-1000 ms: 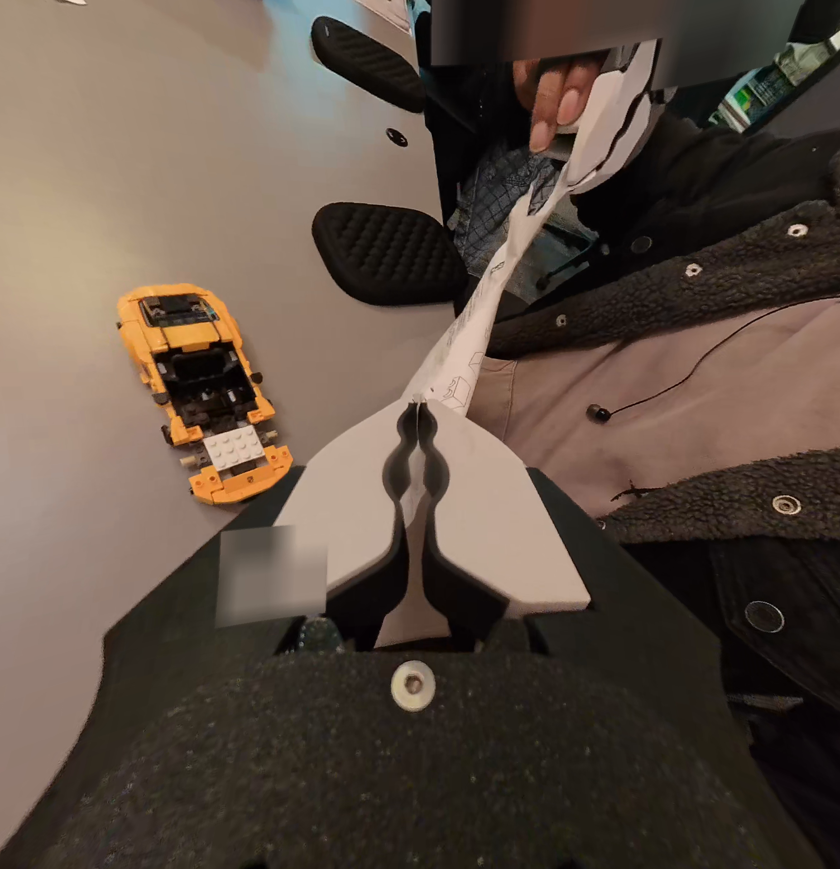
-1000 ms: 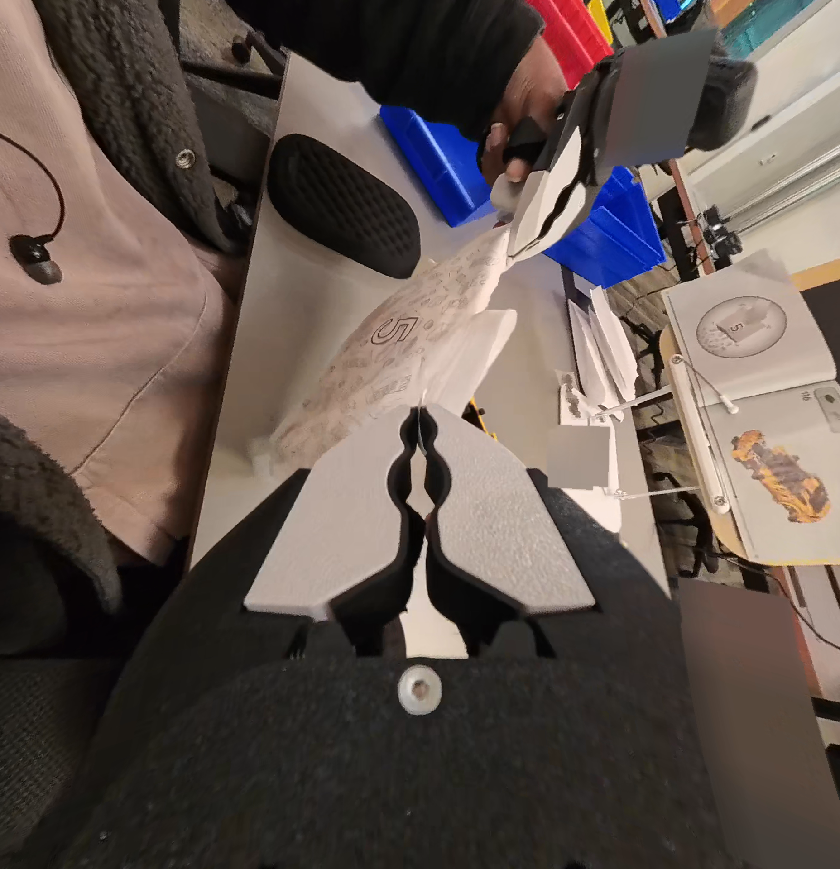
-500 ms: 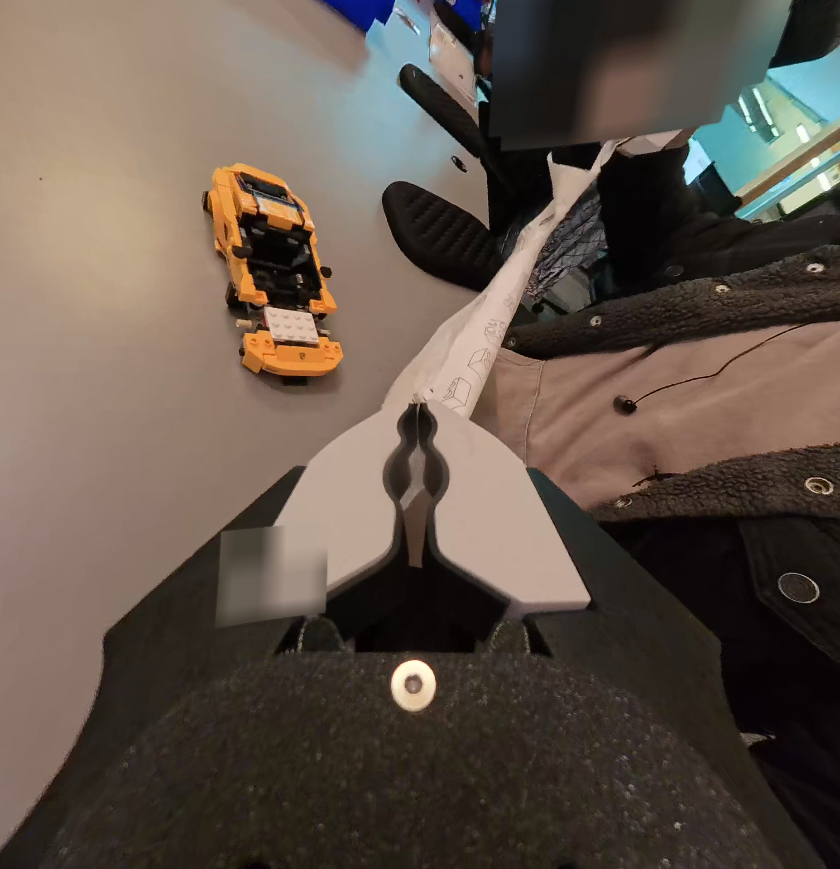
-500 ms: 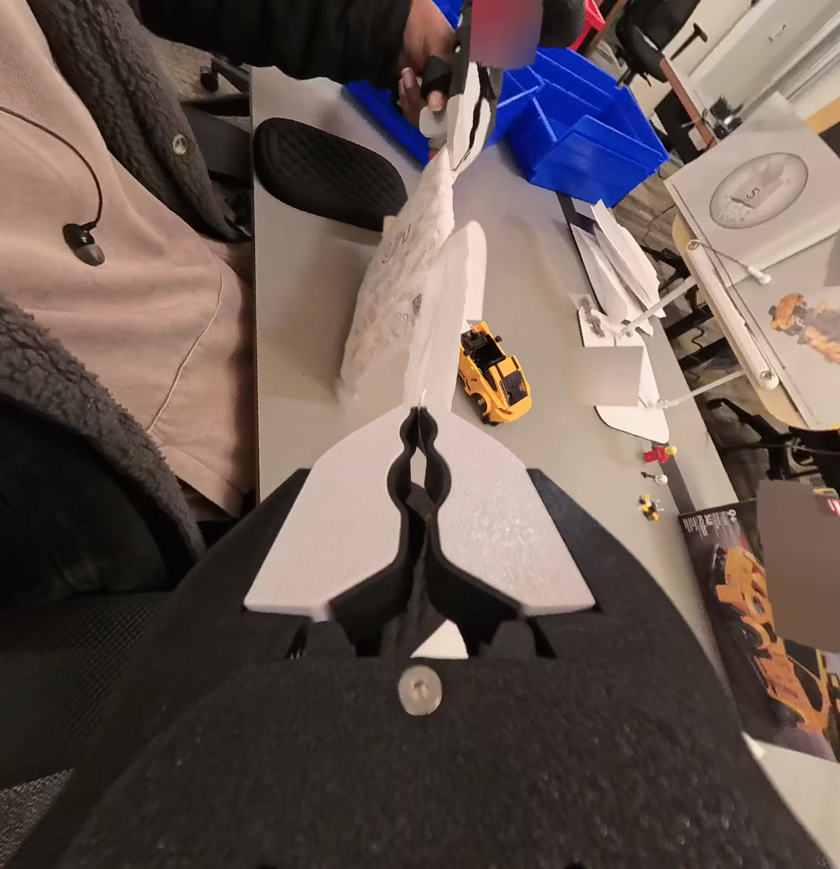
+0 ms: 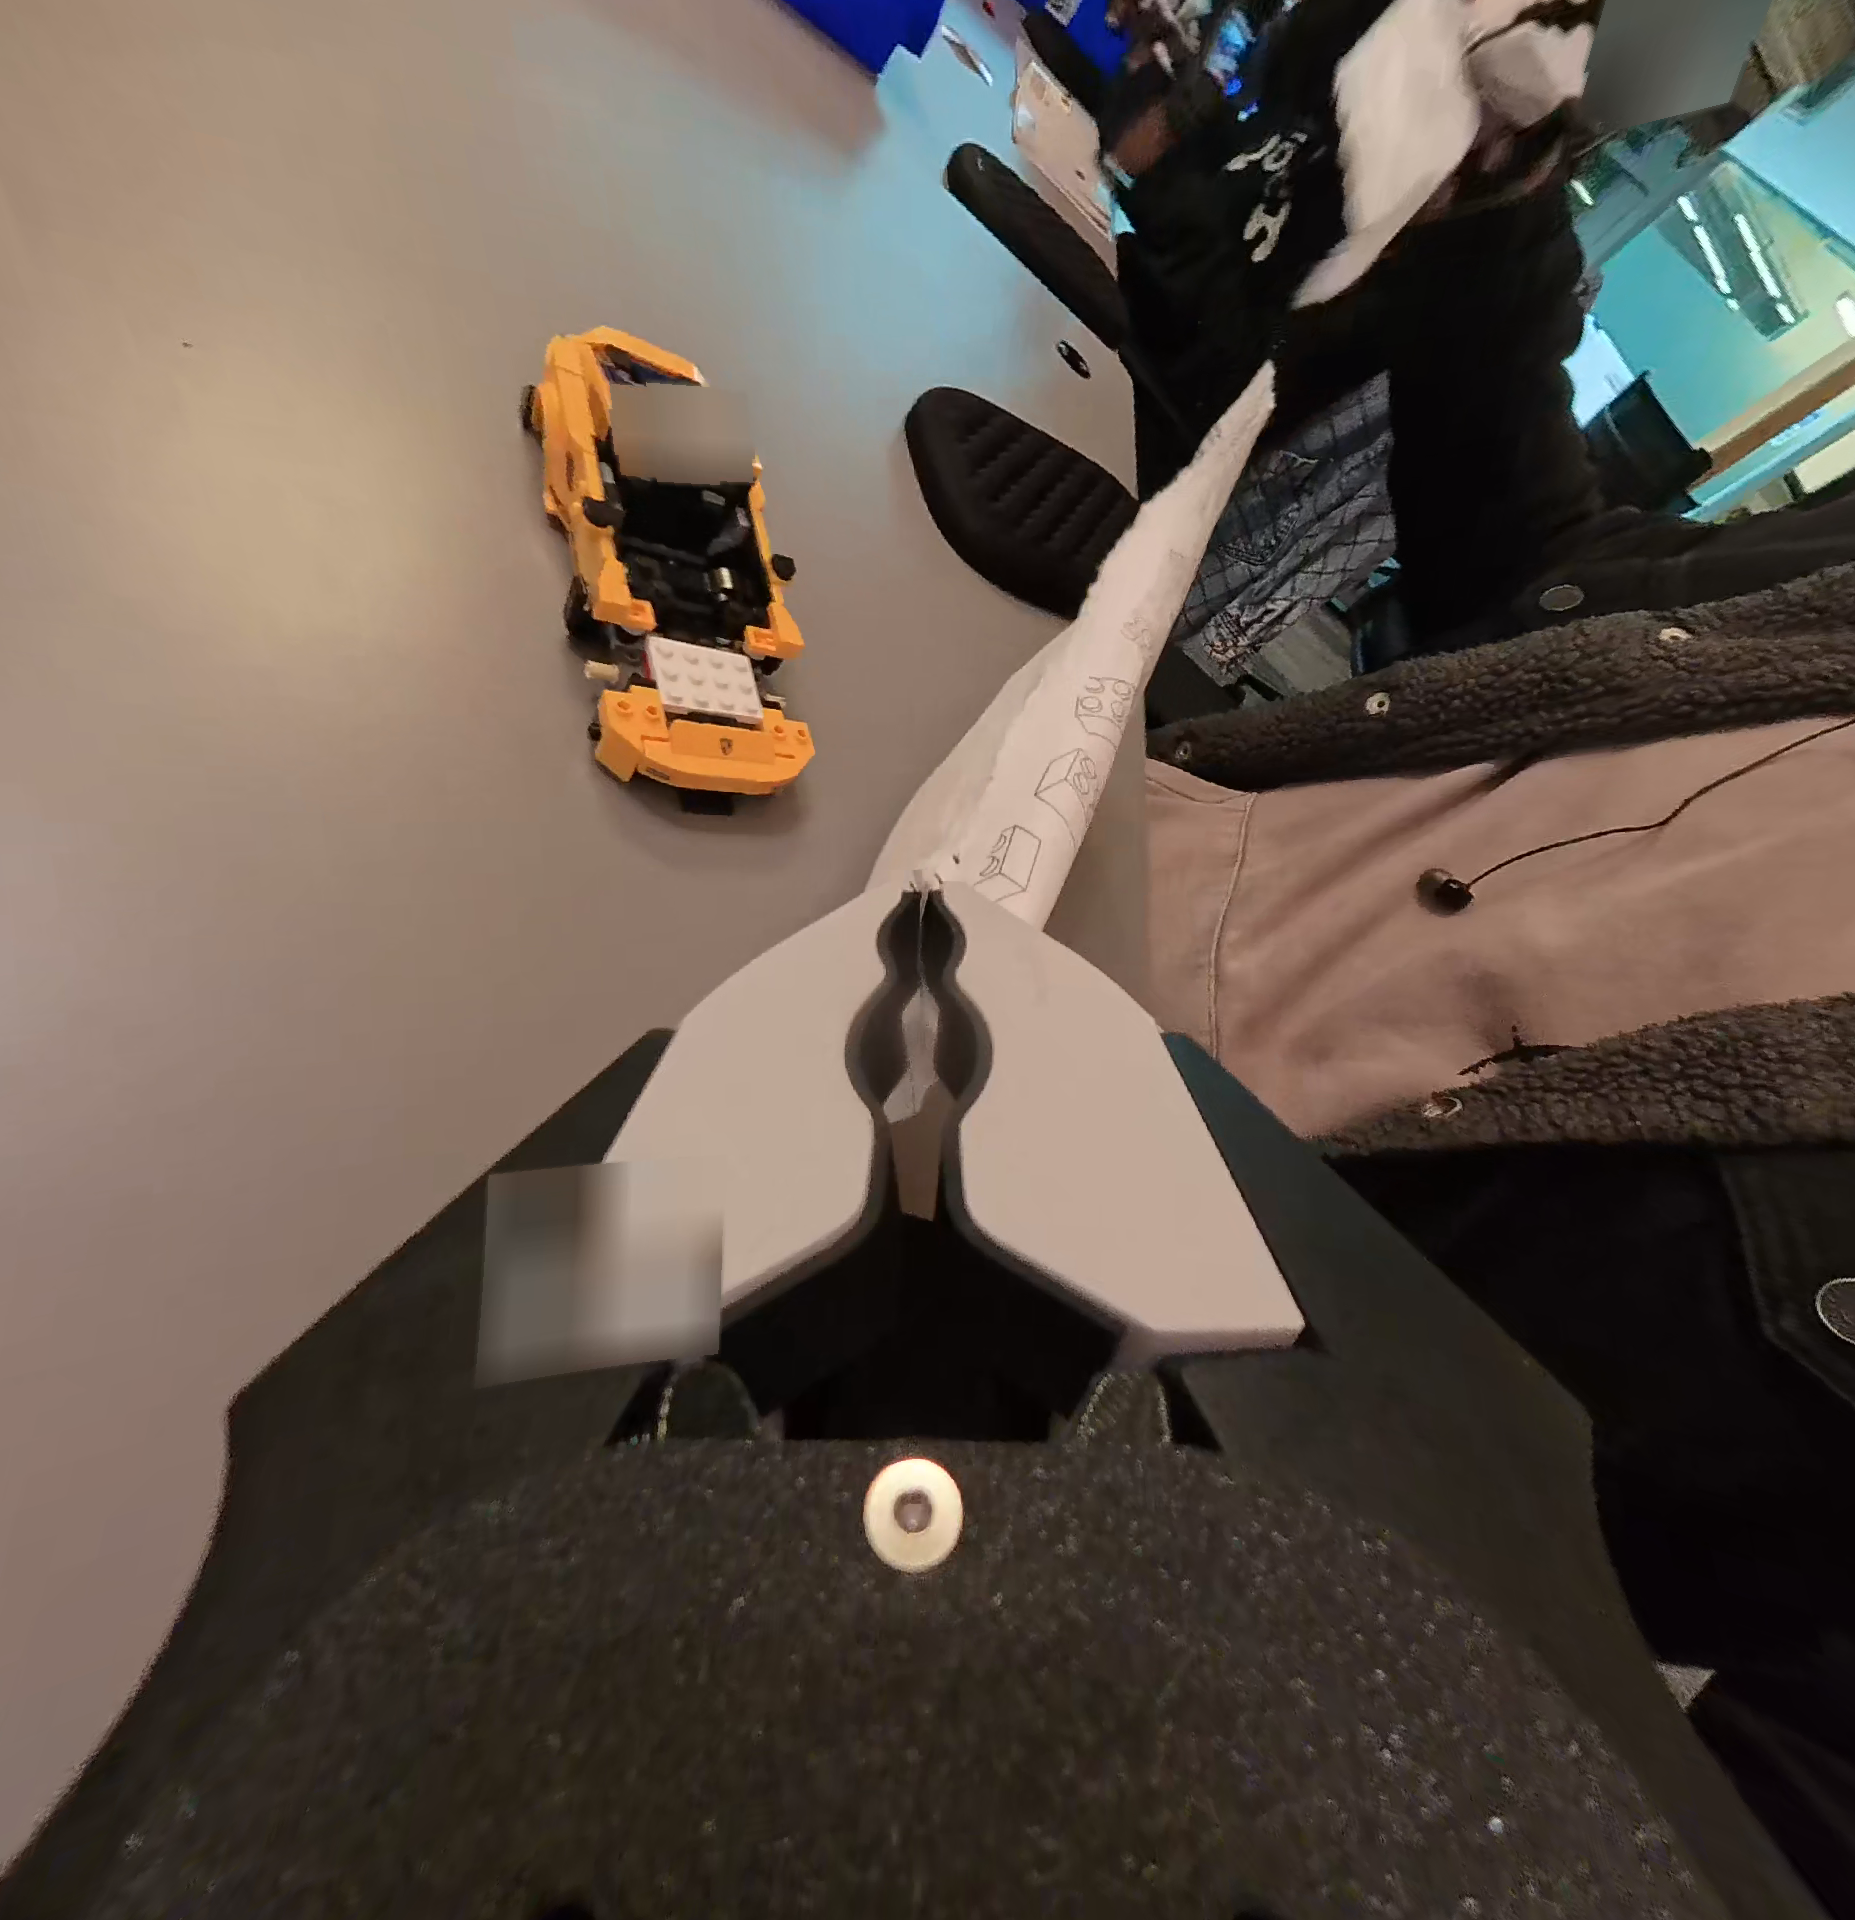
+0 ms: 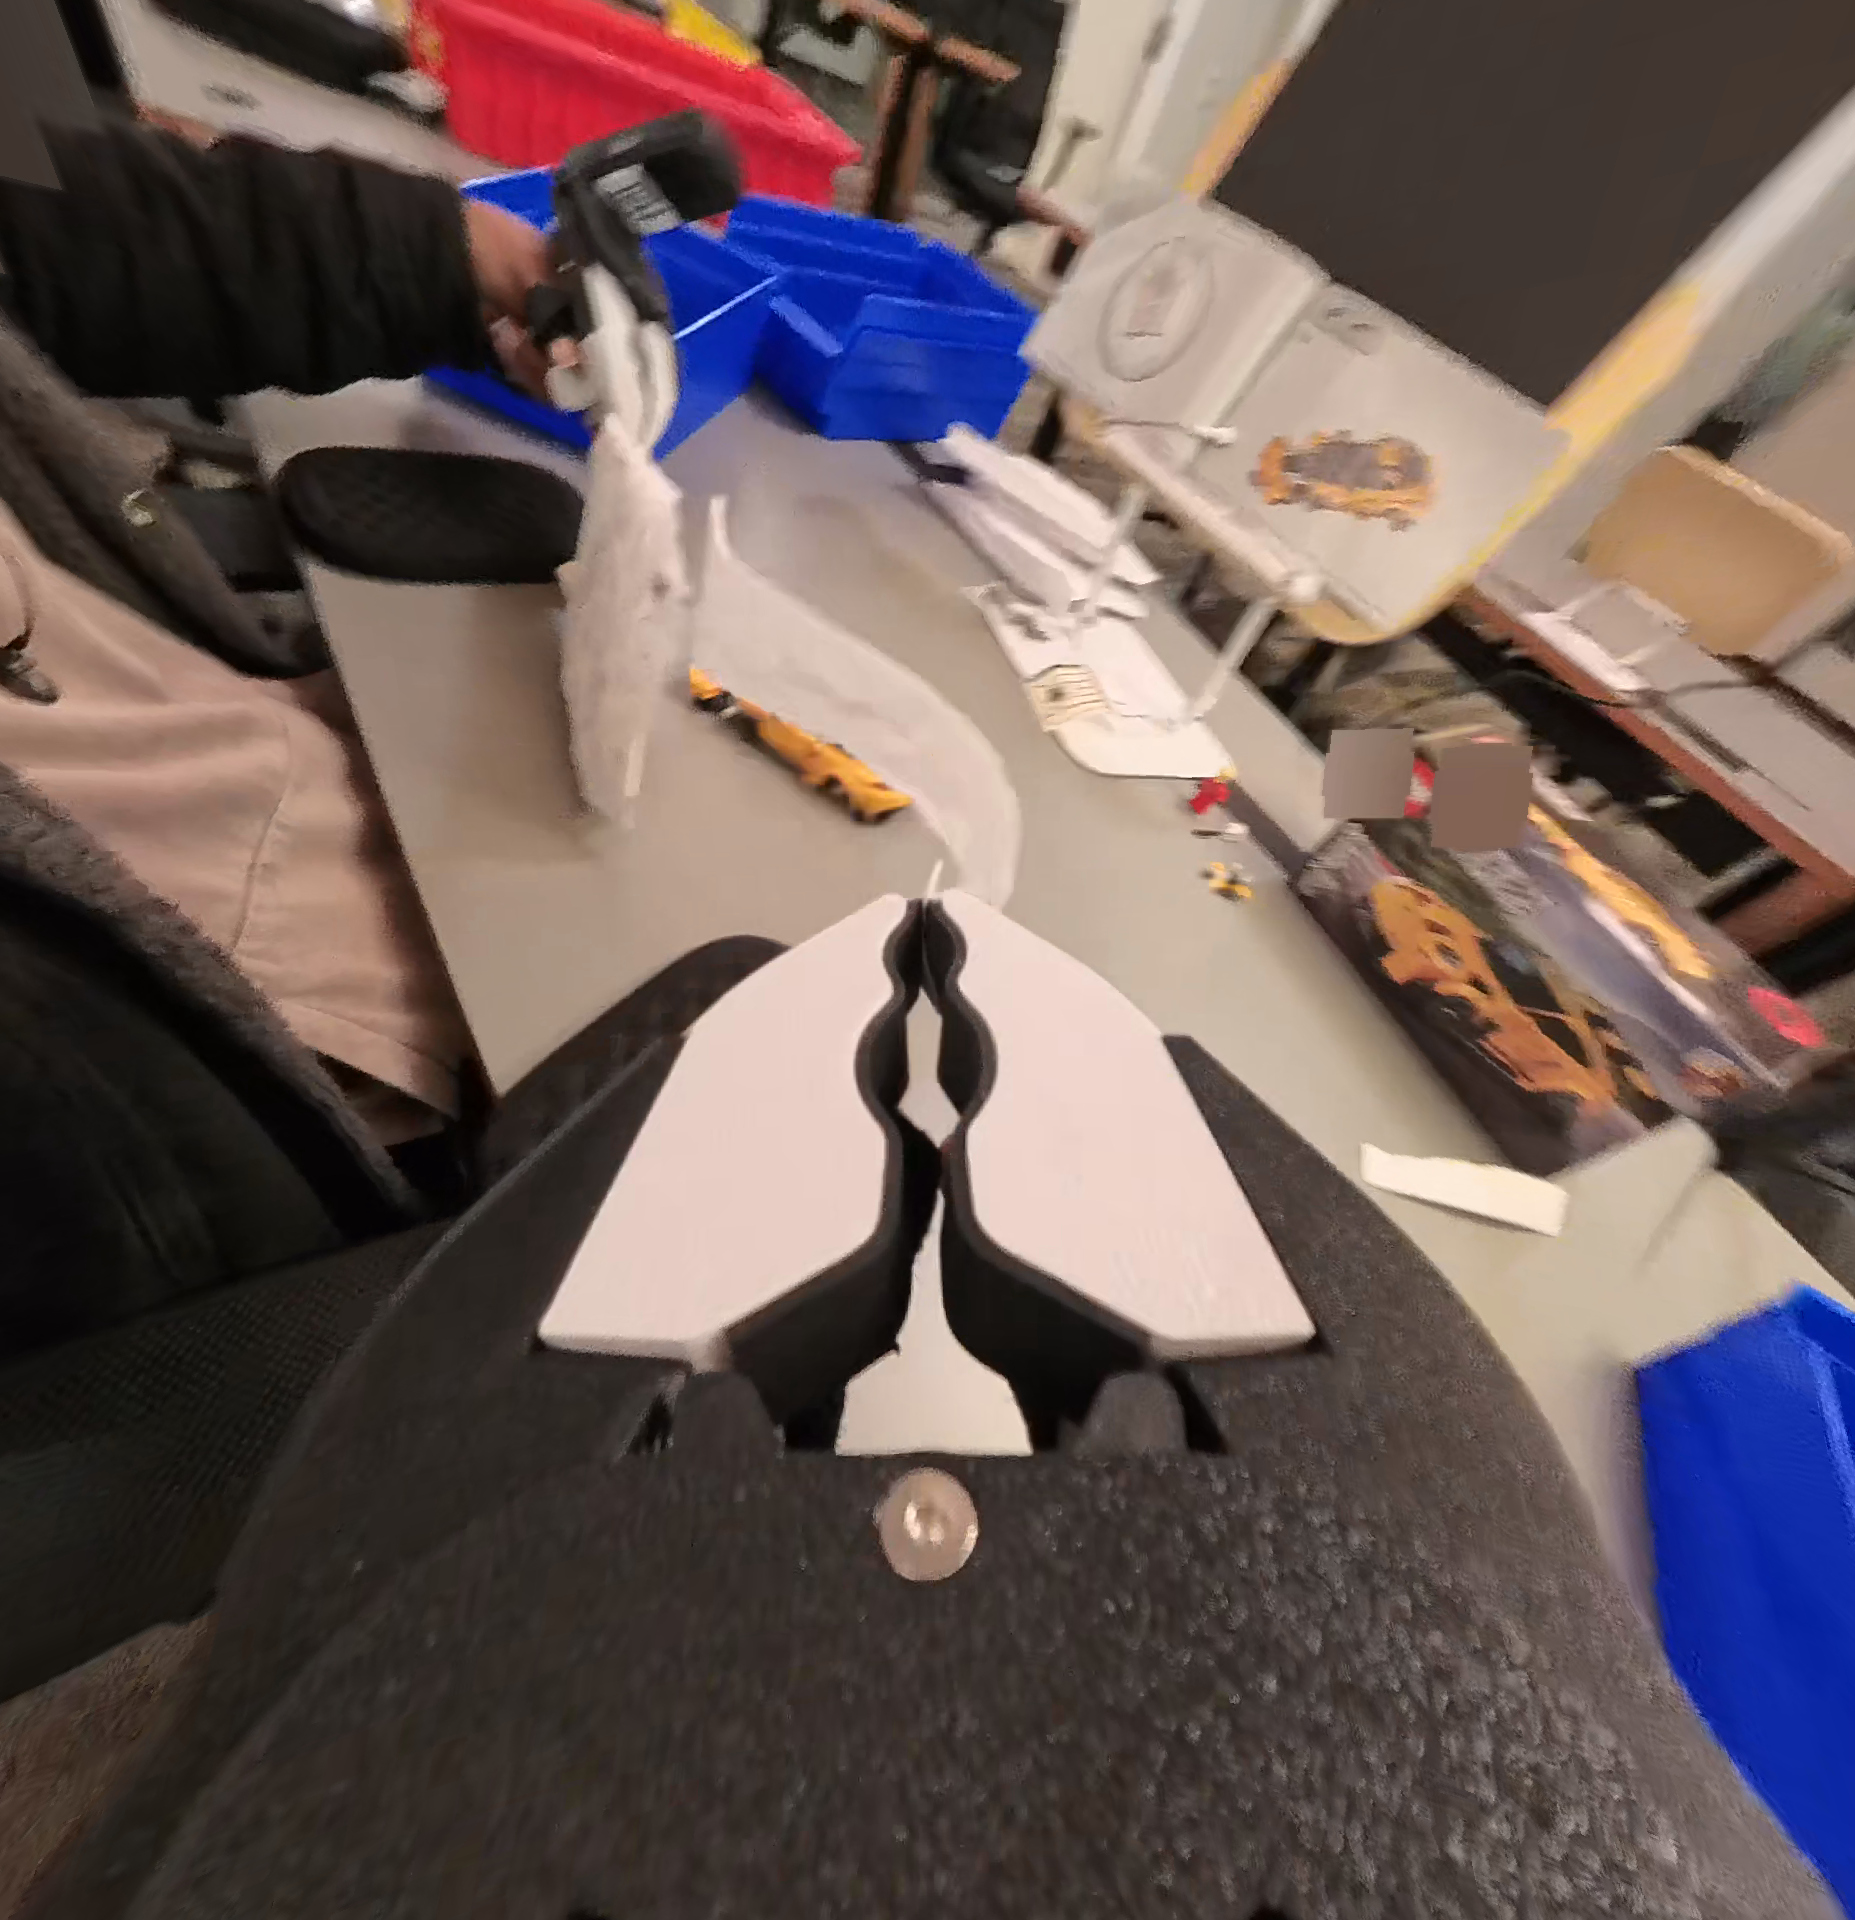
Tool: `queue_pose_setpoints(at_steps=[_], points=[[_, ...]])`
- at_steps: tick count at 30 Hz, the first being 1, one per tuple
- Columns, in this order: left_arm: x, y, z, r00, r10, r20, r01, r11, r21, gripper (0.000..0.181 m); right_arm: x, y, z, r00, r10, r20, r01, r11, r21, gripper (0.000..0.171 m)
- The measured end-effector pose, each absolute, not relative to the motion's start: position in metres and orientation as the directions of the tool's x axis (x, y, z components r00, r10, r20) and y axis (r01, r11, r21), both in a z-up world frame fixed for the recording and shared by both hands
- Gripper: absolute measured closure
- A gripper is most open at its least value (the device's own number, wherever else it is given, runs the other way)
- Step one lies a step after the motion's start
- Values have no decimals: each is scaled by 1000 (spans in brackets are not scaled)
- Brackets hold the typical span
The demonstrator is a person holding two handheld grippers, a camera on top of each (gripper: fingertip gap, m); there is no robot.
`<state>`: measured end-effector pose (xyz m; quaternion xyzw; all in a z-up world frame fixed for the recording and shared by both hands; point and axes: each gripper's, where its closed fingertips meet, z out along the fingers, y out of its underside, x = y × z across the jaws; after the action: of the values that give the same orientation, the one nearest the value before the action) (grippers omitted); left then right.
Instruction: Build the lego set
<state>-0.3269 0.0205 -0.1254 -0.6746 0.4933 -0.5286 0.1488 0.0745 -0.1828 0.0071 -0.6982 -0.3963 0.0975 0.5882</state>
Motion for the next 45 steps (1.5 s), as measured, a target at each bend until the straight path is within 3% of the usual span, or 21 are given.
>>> queue_pose_setpoints(at_steps=[6,14,18,22,26,30,34,41,45], points=[[-322,12,-121,-54,-833,551,-472,-465,-749,181,146,-158,26,831,450,329,411,-96,-907,171],[-301,-13,-114,-83,-871,484,-417,-411,-811,181,205,-21,-4,905,150,398,425,-306,-852,171],[-299,-19,-107,-79,-877,475,-370,-417,-830,181,215,50,-13,896,95,434,443,-281,-852,171],[-301,-23,-106,-68,-866,496,-354,-444,-823,181,230,107,14,848,29,528,517,-258,-816,171],[-300,-23,-112,-58,-854,516,-359,-465,-809,181,261,149,49,729,-59,682,641,-289,-711,171],[-296,-22,-112,-65,-847,527,-330,-480,-813,181,265,171,75,712,-118,693,672,-174,-720,171],[-290,-22,-111,-71,-844,532,-304,-489,-817,181,263,180,9,734,-39,678,665,-162,-729,171],[-284,-21,-111,-59,-845,532,-301,-493,-816,181,267,154,-155,851,174,496,519,-420,-745,171],[-281,-17,-111,-42,-848,528,-290,-496,-819,181,252,133,-189,909,296,294,414,-548,-727,150]])
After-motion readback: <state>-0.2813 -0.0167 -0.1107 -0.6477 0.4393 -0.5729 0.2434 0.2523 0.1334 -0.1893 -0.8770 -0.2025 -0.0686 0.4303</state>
